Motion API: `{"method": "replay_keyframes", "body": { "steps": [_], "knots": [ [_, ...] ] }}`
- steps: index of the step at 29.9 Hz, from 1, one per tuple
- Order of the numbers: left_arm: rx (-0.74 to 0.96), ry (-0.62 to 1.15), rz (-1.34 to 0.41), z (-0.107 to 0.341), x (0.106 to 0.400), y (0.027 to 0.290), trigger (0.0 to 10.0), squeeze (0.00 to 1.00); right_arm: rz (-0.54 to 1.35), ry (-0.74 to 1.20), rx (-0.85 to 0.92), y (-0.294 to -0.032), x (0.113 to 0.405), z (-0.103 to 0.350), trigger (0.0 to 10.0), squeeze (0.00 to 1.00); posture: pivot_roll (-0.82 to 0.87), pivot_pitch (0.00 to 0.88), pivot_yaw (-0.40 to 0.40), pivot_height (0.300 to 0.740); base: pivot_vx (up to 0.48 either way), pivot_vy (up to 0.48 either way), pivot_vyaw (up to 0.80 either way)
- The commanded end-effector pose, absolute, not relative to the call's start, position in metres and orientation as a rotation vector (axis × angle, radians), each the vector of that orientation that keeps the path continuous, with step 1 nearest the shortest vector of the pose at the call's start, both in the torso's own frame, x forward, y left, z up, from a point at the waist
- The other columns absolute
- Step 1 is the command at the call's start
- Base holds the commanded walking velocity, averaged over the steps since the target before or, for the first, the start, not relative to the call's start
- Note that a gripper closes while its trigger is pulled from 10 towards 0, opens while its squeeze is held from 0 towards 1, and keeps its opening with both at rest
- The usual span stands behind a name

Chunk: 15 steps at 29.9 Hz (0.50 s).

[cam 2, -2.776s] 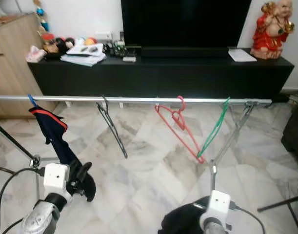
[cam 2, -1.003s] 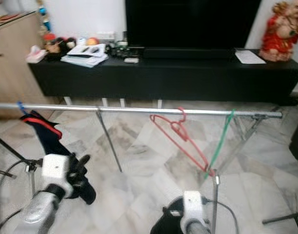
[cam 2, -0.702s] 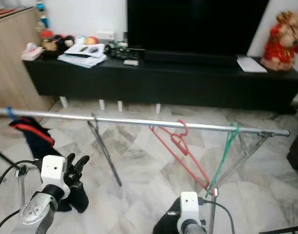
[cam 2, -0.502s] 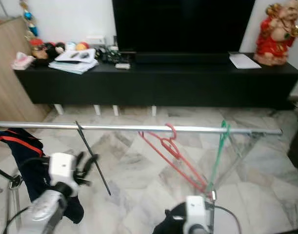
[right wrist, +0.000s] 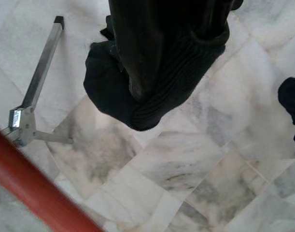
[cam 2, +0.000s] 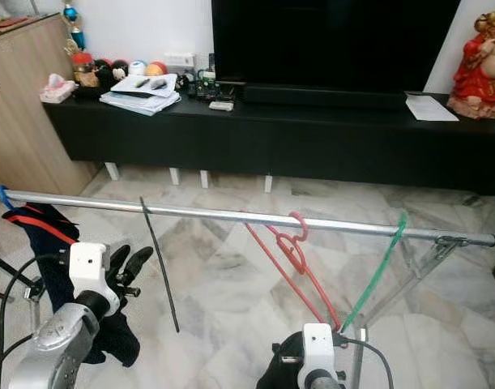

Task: Hang hanger

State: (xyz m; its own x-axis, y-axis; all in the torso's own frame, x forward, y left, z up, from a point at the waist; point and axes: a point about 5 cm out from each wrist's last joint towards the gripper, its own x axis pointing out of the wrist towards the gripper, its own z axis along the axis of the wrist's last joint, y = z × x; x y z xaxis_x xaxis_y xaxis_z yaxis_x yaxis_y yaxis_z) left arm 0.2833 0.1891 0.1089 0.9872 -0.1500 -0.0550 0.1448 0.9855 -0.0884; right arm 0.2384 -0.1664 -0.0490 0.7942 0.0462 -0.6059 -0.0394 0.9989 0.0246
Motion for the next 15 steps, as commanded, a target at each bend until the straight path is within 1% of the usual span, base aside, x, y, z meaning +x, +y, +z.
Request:
{"method": "replay_keyframes", "body": {
  "steps": [1, 6, 7, 8, 9, 14, 15],
  "knots": [
    [-0.097, 0.061, -0.139, 0.115, 0.286, 0.193, 10.0, 0.0, 0.048, 0.636, 0.013, -0.164, 0.241, -0.047, 10.0, 0.0, 0.07, 0.083, 0.036, 0.74, 0.0, 0.0, 0.0],
    [-0.172, 0.094, -0.123, 0.119, 0.298, 0.2, 10.0, 0.0, 0.042, 0.64, 0.022, -0.161, 0.238, -0.049, 10.0, 0.0, 0.08, 0.096, 0.056, 0.74, 0.0, 0.0, 0.0],
    [-0.171, 0.108, -0.141, 0.119, 0.302, 0.2, 10.0, 0.7, 0.041, 0.642, 0.023, -0.16, 0.238, -0.049, 10.0, 0.0, 0.07, 0.097, 0.059, 0.74, 0.0, 0.0, 0.0],
    [-0.168, 0.118, -0.154, 0.118, 0.304, 0.199, 10.0, 0.7, 0.04, 0.643, 0.024, -0.16, 0.237, -0.05, 10.0, 0.0, 0.07, 0.097, 0.059, 0.74, 0.0, 0.0, 0.0],
    [-0.153, 0.125, -0.16, 0.118, 0.307, 0.2, 10.0, 0.99, 0.039, 0.644, 0.024, -0.16, 0.237, -0.05, 10.0, 0.0, 0.07, 0.098, 0.063, 0.74, 0.0, 0.0, 0.0],
    [-0.147, 0.157, -0.203, 0.118, 0.323, 0.198, 10.0, 1.0, 0.032, 0.648, 0.027, -0.161, 0.236, -0.05, 10.0, 0.0, 0.07, 0.101, 0.067, 0.74, 0.0, 0.0, 0.0],
    [-0.124, 0.169, -0.228, 0.12, 0.331, 0.196, 10.0, 1.0, 0.028, 0.651, 0.026, -0.162, 0.236, -0.051, 10.0, 0.0, 0.07, 0.102, 0.072, 0.74, 0.0, 0.0, 0.0]
  ]
}}
